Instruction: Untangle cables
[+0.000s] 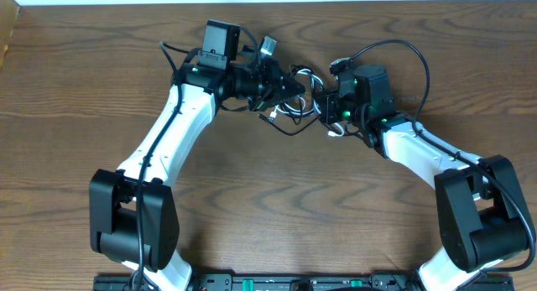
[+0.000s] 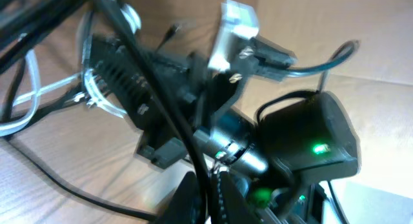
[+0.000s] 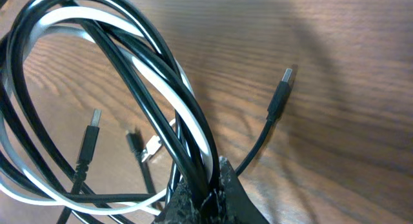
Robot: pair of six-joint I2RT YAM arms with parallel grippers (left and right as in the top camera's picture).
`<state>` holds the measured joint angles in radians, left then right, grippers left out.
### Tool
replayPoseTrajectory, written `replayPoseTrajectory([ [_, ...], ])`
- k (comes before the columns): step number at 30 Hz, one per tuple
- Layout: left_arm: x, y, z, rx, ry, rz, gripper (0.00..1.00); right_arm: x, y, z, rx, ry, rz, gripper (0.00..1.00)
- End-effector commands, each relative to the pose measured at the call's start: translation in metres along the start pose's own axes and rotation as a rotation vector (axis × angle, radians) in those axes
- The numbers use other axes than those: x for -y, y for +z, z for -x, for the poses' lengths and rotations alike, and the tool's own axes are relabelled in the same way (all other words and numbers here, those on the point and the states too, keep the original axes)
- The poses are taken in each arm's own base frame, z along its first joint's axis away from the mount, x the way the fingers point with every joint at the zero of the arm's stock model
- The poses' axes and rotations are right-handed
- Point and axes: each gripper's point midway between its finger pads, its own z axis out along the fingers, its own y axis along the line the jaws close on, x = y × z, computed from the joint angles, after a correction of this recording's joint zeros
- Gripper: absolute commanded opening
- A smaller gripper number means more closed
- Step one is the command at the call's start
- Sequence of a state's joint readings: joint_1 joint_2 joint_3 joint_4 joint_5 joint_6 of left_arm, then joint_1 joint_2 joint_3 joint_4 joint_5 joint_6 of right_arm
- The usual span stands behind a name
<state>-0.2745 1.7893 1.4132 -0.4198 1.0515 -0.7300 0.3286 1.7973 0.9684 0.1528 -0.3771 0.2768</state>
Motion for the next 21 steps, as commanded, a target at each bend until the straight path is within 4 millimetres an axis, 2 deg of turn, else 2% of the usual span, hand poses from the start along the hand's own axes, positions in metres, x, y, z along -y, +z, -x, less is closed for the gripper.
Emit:
replayPoseTrajectory([
  [1, 0.032, -0.006, -0.007, -0.05, 0.014, -0.118, 0.08, 0.002, -0.003, 0.0, -0.001, 0.0, -0.017, 0.01],
  [2, 0.043, -0.009, -0.012, -0.089, 0.025, -0.172, 0.08, 0.017, -0.004, 0.001, 0.009, -0.025, -0.102, 0.01],
  [5, 0.057, -0.012, -0.02, -0.144, 0.04, -0.237, 0.08, 0.049, -0.01, 0.003, 0.026, -0.052, -0.291, 0.01],
  [8, 0.068, -0.016, -0.026, -0.191, 0.057, -0.288, 0.07, 0.087, -0.026, 0.005, 0.046, -0.053, -0.526, 0.01],
  [11, 0.071, -0.018, -0.028, -0.206, 0.064, -0.302, 0.07, 0.105, -0.038, 0.005, 0.055, -0.057, -0.648, 0.01],
  [17, 0.071, -0.018, -0.028, -0.212, 0.027, -0.299, 0.08, 0.125, -0.053, 0.01, 0.058, -0.097, -0.753, 0.01],
  [21, 0.071, -0.02, -0.028, -0.214, 0.035, -0.305, 0.07, 0.153, -0.077, 0.017, 0.088, -0.078, -0.905, 0.01],
])
